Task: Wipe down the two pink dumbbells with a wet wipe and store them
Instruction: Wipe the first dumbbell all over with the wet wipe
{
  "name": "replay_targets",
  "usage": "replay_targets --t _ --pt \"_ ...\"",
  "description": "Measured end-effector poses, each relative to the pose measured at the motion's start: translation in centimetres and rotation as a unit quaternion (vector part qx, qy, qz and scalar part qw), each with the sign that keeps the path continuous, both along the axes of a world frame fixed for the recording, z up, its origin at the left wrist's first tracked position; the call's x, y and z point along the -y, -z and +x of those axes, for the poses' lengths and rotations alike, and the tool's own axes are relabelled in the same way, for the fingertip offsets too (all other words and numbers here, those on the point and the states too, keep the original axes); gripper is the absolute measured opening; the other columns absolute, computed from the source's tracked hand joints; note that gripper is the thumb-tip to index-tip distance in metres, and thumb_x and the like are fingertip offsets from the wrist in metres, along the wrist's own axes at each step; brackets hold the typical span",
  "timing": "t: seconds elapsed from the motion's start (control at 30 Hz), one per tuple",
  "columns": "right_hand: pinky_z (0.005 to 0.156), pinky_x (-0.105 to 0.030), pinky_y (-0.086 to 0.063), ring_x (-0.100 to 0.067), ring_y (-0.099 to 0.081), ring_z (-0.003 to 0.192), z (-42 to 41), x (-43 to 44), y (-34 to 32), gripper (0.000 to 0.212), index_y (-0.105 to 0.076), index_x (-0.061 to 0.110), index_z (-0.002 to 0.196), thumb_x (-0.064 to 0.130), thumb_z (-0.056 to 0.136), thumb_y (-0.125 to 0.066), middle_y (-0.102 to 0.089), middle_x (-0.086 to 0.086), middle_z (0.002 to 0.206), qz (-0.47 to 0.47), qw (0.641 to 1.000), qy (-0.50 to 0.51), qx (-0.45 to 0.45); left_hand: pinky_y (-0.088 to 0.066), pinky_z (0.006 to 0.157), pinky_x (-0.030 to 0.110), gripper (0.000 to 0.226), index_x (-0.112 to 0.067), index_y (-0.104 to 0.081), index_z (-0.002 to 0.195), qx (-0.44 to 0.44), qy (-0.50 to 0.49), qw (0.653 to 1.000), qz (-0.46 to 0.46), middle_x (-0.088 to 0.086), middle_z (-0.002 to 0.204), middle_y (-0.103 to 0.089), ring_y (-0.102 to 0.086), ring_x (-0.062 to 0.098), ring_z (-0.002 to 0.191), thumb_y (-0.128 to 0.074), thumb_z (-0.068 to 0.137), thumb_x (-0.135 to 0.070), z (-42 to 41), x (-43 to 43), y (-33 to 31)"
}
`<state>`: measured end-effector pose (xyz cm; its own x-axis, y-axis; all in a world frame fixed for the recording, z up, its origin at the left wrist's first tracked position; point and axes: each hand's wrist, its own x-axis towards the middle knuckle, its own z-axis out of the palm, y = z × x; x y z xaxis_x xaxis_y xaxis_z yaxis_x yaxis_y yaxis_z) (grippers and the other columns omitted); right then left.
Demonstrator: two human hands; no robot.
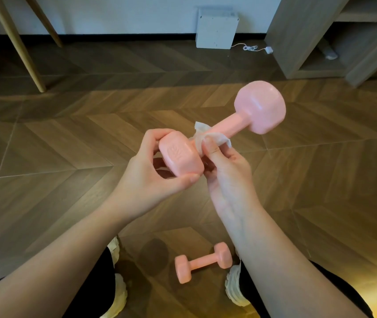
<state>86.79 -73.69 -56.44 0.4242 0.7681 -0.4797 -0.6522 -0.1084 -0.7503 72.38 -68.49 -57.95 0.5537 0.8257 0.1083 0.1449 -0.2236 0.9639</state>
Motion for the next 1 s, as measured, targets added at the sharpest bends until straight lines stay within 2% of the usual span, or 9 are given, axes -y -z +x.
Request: replay_targets --t 0.13,0.27,0.47,0.6,0.67,0.77,0.83,0.9,1.0 --pt "0.092 -0.036 -0.056 -0.016 -0.072 0.098 1.0 -0.2 0.0 0.027 -0.069 0.019 0.114 0.022 0.087 -0.071 -0.076 -0.001 0.107 -0.015 1.0 0.022 -0.015 -0.051 0.086 0.015 0.079 -0.041 -0.038 0.127 -0.05 -0.016 0.991 0.126 -0.012 0.124 -0.053 -0.057 0.01 0.116 -0.085 0.064 -0.044 0.1 0.0 0.2" --pt "0.085 -0.03 -0.057 -0.015 -0.072 0.099 2.1 -0.7 0.5 0.041 -0.062 0.01 0.128 0.016 0.088 -0.068 -0.073 -0.006 0.114 -0.007 0.994 0.061 -0.09 -0.052 0.088 0.026 0.081 -0.017 -0.046 0.134 -0.102 -0.009 0.964 0.245 0.004 0.13 -0.05 -0.051 0.013 0.12 -0.091 0.067 -0.025 -0.2 -0.3 0.6" --pt "0.072 -0.033 -0.057 -0.016 -0.075 0.086 3.2 -0.8 0.6 0.046 -0.059 0.007 0.129 0.019 0.085 -0.071 -0.075 -0.01 0.109 0.032 0.982 0.106 -0.153 -0.051 0.089 0.024 0.084 -0.017 -0.045 0.136 -0.102 -0.001 0.957 0.27 0.005 0.133 -0.05 -0.05 0.014 0.123 -0.091 0.067 -0.026 -0.6 -0.5 0.7" --pt "0.08 -0.035 -0.058 -0.018 -0.075 0.089 3.0 -0.8 0.4 0.066 -0.06 0.01 0.126 0.028 0.064 -0.077 -0.074 -0.011 0.11 0.072 0.98 0.103 -0.157 -0.052 0.085 0.017 0.077 -0.036 -0.045 0.132 -0.051 -0.006 0.996 0.072 -0.024 0.122 -0.055 -0.058 0.006 0.115 -0.085 0.066 -0.041 -0.4 -0.3 0.1" --pt "0.09 -0.037 -0.056 -0.019 -0.073 0.097 3.2 -0.7 0.3 0.06 -0.062 0.014 0.125 0.029 0.068 -0.075 -0.071 -0.012 0.118 0.09 0.983 0.085 -0.135 -0.052 0.083 0.018 0.07 -0.037 -0.051 0.128 -0.022 -0.004 0.999 -0.033 -0.026 0.116 -0.06 -0.06 0.004 0.112 -0.081 0.065 -0.043 -0.3 -0.4 0.0" --pt "0.096 -0.036 -0.054 -0.018 -0.07 0.107 3.2 -0.6 0.0 0.033 -0.067 0.02 0.115 0.025 0.082 -0.069 -0.07 -0.006 0.118 0.121 0.989 0.037 -0.078 -0.058 0.075 0.029 0.069 -0.029 -0.059 0.126 0.06 0.0 0.966 -0.25 -0.005 0.112 -0.069 -0.068 0.016 0.1 -0.077 0.061 -0.044 -0.5 -0.5 0.0" --pt "0.093 -0.034 -0.055 -0.016 -0.069 0.106 2.7 -0.5 0.0 0.039 -0.067 0.021 0.117 0.025 0.078 -0.071 -0.07 -0.003 0.116 0.128 0.991 0.008 -0.048 -0.058 0.067 0.03 0.076 -0.015 -0.057 0.13 0.103 0.018 0.927 -0.36 0.013 0.107 -0.07 -0.069 0.023 0.087 -0.075 0.063 -0.045 -0.4 -0.3 -0.1" --pt "0.09 -0.031 -0.056 -0.015 -0.069 0.105 1.4 -0.4 0.2 0.045 -0.066 0.02 0.119 0.026 0.075 -0.072 -0.072 -0.001 0.114 0.113 0.993 -0.021 -0.032 -0.058 0.066 0.029 0.08 -0.005 -0.055 0.133 0.128 0.03 0.905 -0.406 0.02 0.103 -0.069 -0.068 0.026 0.082 -0.071 0.066 -0.047 -0.2 -0.1 -0.1" --pt "0.081 -0.027 -0.057 -0.011 -0.07 0.103 -0.6 -0.4 0.9 0.048 -0.065 0.019 0.121 0.029 0.074 -0.069 -0.075 0.004 0.11 0.069 0.996 -0.048 -0.009 -0.059 0.067 0.028 0.073 -0.007 -0.057 0.133 0.154 0.041 0.887 -0.433 0.02 0.102 -0.068 -0.067 0.025 0.08 -0.068 0.073 -0.047 0.3 -0.1 -0.1"
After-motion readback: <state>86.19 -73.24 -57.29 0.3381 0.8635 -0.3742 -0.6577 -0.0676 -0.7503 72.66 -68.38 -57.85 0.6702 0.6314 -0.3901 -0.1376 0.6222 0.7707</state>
